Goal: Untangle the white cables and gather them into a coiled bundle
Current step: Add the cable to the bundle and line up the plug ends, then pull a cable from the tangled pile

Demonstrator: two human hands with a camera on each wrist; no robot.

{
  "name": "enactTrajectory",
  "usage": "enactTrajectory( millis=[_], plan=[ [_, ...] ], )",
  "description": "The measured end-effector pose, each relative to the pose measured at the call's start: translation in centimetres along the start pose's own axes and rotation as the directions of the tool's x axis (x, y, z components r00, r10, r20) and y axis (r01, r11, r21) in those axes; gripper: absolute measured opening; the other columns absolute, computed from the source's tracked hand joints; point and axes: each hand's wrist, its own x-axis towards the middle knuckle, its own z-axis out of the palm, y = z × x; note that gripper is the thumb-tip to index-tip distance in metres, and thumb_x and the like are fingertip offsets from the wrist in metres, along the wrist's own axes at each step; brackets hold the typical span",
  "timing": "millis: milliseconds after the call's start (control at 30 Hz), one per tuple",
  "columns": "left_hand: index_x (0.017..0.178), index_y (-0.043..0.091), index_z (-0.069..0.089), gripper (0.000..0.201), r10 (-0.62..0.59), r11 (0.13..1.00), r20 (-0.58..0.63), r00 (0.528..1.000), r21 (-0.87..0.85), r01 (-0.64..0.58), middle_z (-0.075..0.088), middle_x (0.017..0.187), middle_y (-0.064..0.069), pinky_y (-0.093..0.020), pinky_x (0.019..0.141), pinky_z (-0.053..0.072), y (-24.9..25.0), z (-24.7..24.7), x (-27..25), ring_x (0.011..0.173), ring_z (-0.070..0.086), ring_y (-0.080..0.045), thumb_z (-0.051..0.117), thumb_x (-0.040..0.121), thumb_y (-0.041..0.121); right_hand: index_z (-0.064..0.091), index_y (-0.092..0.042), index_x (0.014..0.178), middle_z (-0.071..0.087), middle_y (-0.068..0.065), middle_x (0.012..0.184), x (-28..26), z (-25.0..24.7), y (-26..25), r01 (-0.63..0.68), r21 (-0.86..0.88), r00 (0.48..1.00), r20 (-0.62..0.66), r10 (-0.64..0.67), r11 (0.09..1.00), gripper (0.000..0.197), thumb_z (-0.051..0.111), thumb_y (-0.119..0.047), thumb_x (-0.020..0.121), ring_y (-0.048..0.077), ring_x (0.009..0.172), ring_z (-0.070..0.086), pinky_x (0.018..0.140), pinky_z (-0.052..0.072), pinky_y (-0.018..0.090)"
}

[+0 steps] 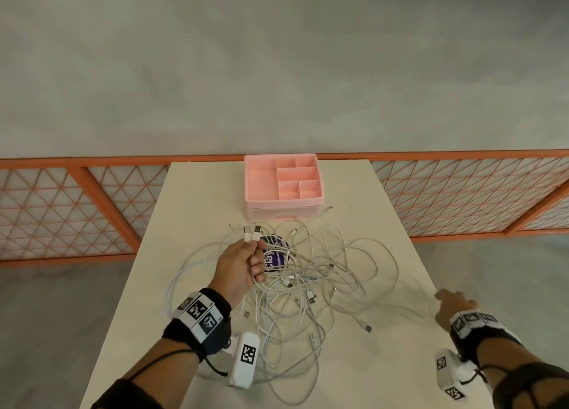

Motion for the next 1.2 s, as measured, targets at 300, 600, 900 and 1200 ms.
enactTrajectory(
  millis=[300, 600, 900, 1200],
  plan=[
    [0.098, -0.002, 0.059, 0.026, 0.001, 0.993, 0.061, 0.998, 0.114, -0.008, 0.043, 0.058, -0.004, -0.027, 0.049, 0.036, -1.1, 1.6, 0.0, 0.045, 0.039, -0.014, 0.035, 0.105, 0.006, 0.06, -0.015, 0.13, 0.064, 0.003, 0.129, -9.9, -11.7, -16.1, 0.732, 0.451, 0.679, -0.421, -0.602, 0.511, 0.031, 0.051, -0.023, 0.101, 0.016, 0.113, 0.06, 0.095, 0.041, 0.024],
    [0.079, 0.008, 0.046, 0.031, 0.022, 0.956, 0.078, 0.997, 0.291, -0.044, 0.04, 0.052, 0.0, -0.024, 0.043, 0.031, -0.7, 2.4, -0.9, 0.042, 0.035, -0.01, 0.028, 0.098, -0.009, 0.049, -0.017, 0.143, 0.058, 0.002, 0.138, -17.1, -9.6, -25.8, 0.836, 0.493, 0.409, -0.267, -0.872, 0.241, 0.041, 0.046, -0.023, 0.103, 0.013, 0.125, 0.054, 0.108, 0.04, 0.029],
    [0.079, 0.011, 0.047, 0.031, 0.084, 0.97, -0.087, 0.993, -0.219, -0.102, 0.035, 0.057, -0.001, -0.034, 0.058, 0.045, -0.7, 0.0, -0.4, 0.047, 0.04, -0.016, 0.034, 0.107, 0.018, 0.066, -0.024, 0.103, 0.067, -0.007, 0.078, -15.9, -3.0, -21.9, 0.829, 0.455, 0.411, -0.104, -0.906, 0.324, 0.026, 0.053, -0.046, 0.098, 0.011, 0.071, 0.064, 0.07, 0.049, 0.027],
    [0.071, 0.018, 0.04, 0.035, -0.062, 0.997, -0.1, 0.993, -0.062, 0.056, 0.026, 0.051, 0.006, -0.017, 0.039, 0.021, -3.0, -1.8, -0.3, 0.039, 0.021, -0.008, 0.035, 0.105, 0.022, 0.058, -0.019, 0.06, 0.049, -0.006, 0.056, -9.1, -2.0, -13.4, 0.603, 0.476, 0.729, -0.004, -0.684, 0.64, 0.062, 0.057, -0.079, 0.073, 0.009, 0.054, 0.047, 0.062, 0.039, 0.026]
  ],
)
